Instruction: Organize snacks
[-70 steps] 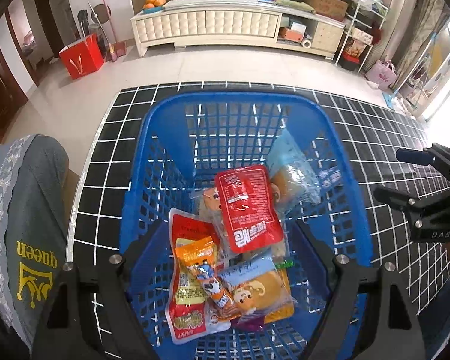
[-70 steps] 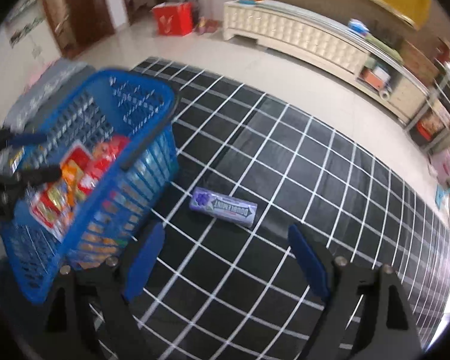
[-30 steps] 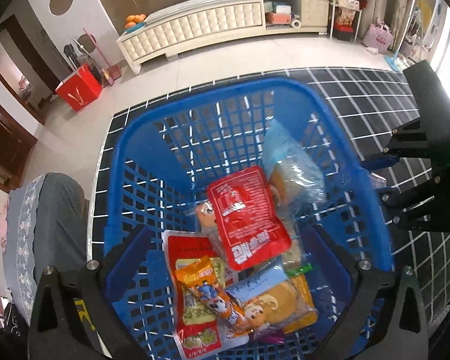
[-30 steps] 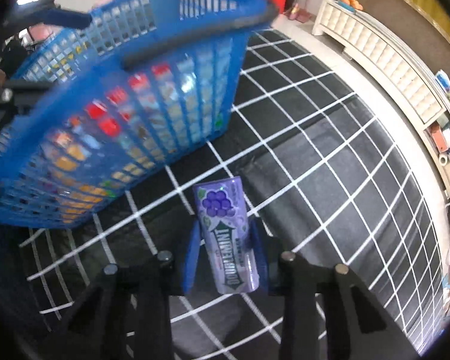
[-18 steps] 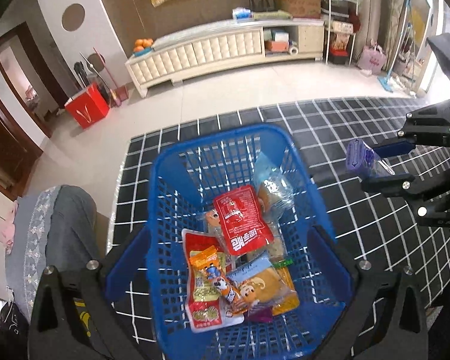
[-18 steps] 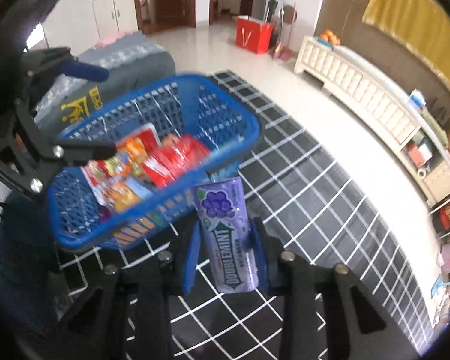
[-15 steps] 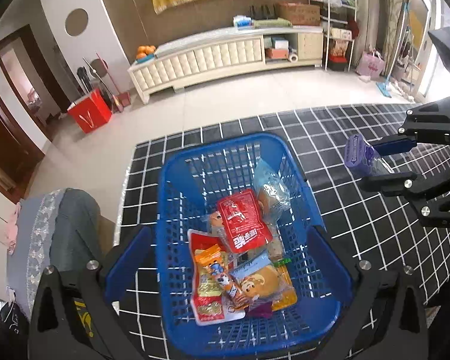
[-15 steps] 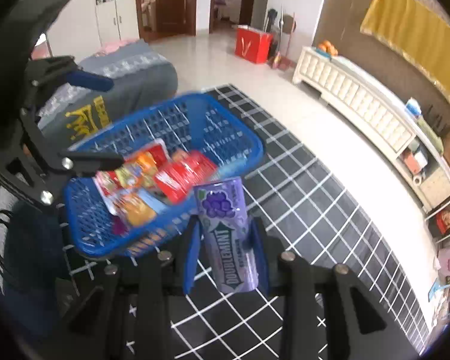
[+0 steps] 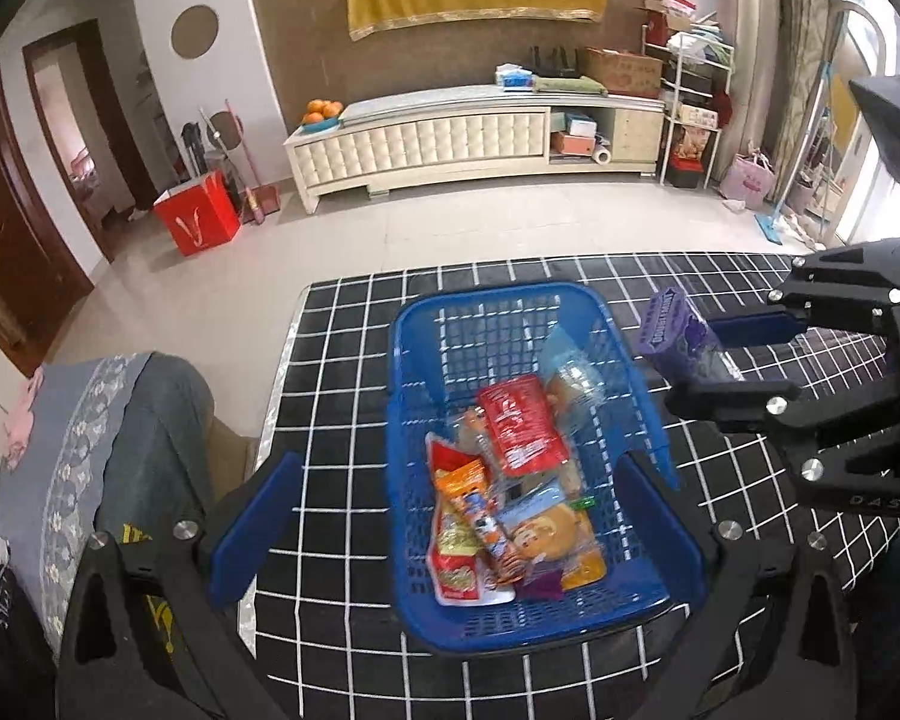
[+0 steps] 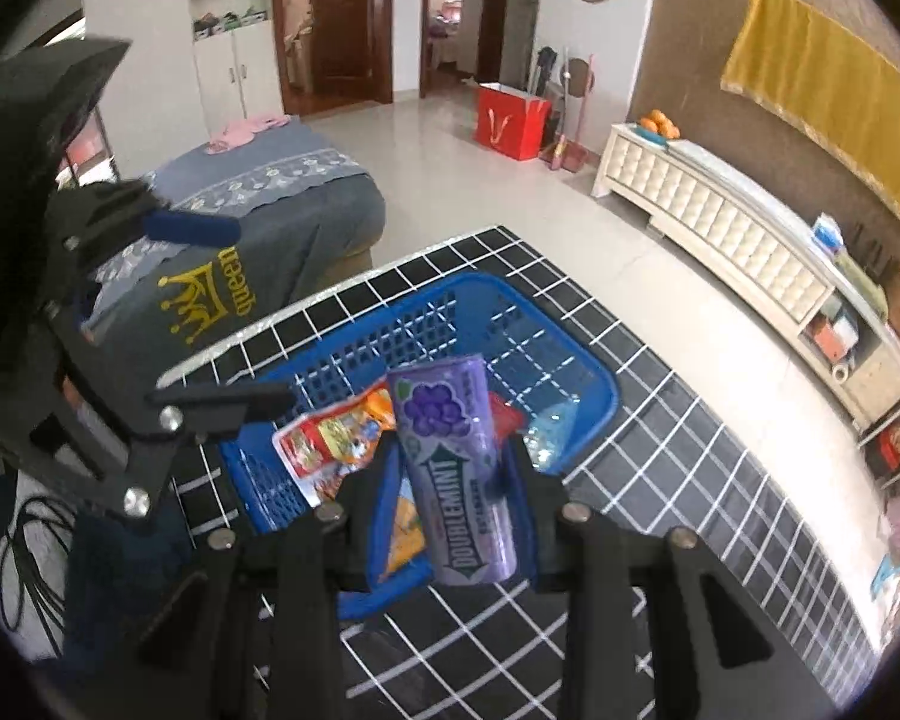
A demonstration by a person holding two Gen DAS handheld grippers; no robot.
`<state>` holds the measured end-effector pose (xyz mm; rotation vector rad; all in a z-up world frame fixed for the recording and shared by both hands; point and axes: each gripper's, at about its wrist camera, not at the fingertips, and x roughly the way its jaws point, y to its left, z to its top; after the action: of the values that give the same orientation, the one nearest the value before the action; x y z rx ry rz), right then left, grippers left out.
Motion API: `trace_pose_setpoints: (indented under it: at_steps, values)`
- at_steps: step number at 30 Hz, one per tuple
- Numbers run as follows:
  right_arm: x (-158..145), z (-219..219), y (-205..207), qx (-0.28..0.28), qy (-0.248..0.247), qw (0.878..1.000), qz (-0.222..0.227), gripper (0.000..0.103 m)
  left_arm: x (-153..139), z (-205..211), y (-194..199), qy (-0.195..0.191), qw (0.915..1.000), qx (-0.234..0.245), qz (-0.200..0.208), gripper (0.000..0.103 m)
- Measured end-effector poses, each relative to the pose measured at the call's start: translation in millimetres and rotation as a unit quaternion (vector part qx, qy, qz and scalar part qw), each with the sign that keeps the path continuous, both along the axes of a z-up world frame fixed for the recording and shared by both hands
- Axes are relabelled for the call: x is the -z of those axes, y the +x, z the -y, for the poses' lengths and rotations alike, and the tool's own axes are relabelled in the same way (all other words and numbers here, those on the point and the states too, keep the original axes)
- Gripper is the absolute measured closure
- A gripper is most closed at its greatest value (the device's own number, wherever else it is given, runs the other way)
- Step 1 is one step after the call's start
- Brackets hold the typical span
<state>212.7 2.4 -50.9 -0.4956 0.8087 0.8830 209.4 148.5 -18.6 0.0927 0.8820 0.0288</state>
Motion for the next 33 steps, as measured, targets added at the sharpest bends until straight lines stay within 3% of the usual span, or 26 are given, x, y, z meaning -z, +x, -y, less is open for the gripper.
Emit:
trace_pose_setpoints:
  at_steps: [10, 20, 28, 33]
  values:
    - [45.9, -43.2, 12.5, 0.011, -0.029, 0.998, -0.059, 0.066, 34.7, -35.9, 4.7, -0.024, 0.9995, -0.014, -0.018, 0.0]
    - [80.7, -58.1, 27.8, 0.038, -0.067, 0.993, -0.087, 0.065, 61.8, -64.3, 10.2, -0.077, 0.9959, -0.037, -0.031, 0.0]
    - [77.4, -58.8, 31.4, 0.052, -0.068, 0.993, -0.085, 0.063, 65.6, -64.0, 5.5, -0.07, 0.9964, -0.038, -0.027, 0.0]
    - [57.9, -43.1, 18.3, 0.066, -0.05, 0.994, -0.069, 0.053, 49.1, -54.3, -7.8, -0.062, 0.9974, -0.037, -0.003, 0.0]
